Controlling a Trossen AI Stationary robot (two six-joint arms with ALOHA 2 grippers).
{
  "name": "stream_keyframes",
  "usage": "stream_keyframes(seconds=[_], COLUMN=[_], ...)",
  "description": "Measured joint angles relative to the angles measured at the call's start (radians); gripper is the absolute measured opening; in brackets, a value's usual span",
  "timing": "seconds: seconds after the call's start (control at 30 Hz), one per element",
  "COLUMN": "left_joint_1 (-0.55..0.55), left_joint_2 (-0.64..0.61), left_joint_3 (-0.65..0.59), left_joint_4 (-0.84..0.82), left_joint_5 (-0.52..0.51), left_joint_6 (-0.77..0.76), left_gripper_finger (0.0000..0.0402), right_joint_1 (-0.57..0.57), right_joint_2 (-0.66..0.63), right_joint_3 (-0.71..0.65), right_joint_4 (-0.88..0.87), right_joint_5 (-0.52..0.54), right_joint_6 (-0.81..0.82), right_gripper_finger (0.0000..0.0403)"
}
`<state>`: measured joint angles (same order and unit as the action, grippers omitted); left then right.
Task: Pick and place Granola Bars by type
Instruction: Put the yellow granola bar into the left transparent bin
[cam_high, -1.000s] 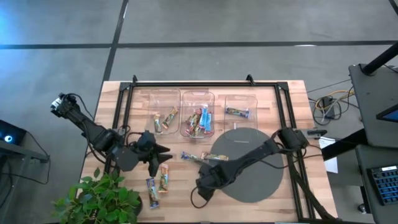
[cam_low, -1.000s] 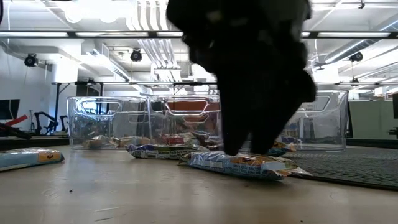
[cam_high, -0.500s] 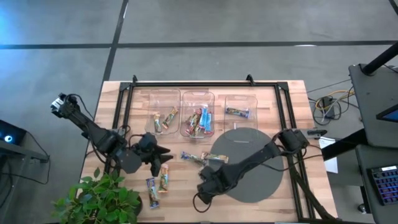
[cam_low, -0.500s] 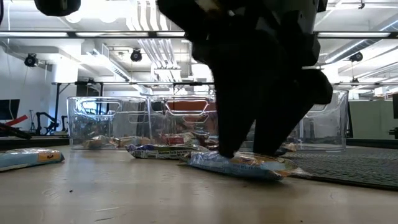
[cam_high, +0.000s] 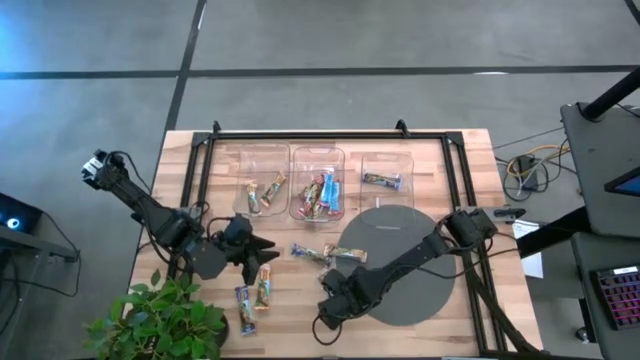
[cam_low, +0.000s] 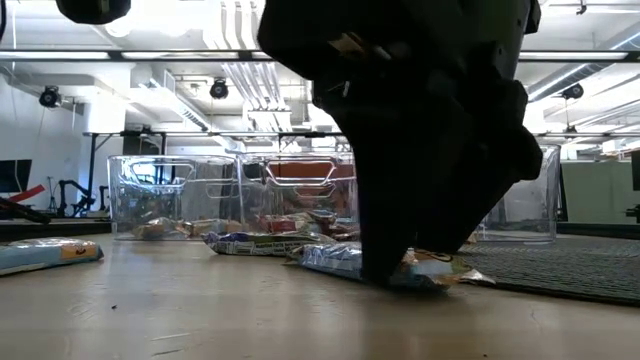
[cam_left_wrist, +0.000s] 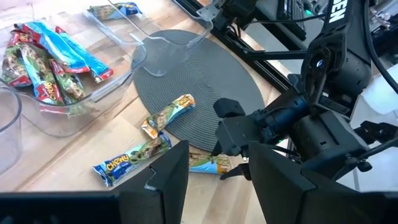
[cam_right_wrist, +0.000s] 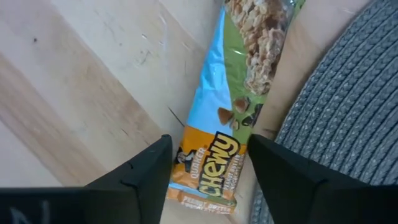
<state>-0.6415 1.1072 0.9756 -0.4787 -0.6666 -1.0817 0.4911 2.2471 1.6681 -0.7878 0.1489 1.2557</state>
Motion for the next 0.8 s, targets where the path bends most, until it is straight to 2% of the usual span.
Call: stream_keyframes(seconds=[0.33,0.53,0.7,0.8], left_joint_1=[0.0,-0.003,-0.006,-0.006], left_joint_2=[0.0,0.0,0.0,0.006], left_joint_3=[-0.001,-0.022,-0.048,-0.048], left_joint_4=[-0.001,0.008,0.142,0.162], left_joint_5=[0.0,0.001,0.006,0.039], left_joint_6=[0.013,0.016,0.016,0.077], left_gripper_finger=[0.0149,0.0149,0.0149,0.0149], right_joint_1=[0.005,-0.014,-0.036,-0.051], right_joint_2=[-0.031,-0.134,-0.213,-0.255], right_joint_3=[-0.009,-0.009,-0.008,-0.006], right_joint_4=[-0.015,-0.013,0.013,0.018], right_joint_5=[-0.001,0.04,0.083,0.088], right_joint_6=[-0.181,-0.324,-0.427,-0.477], right_gripper_finger=[0.0094,0.0086,0.0085,0.008])
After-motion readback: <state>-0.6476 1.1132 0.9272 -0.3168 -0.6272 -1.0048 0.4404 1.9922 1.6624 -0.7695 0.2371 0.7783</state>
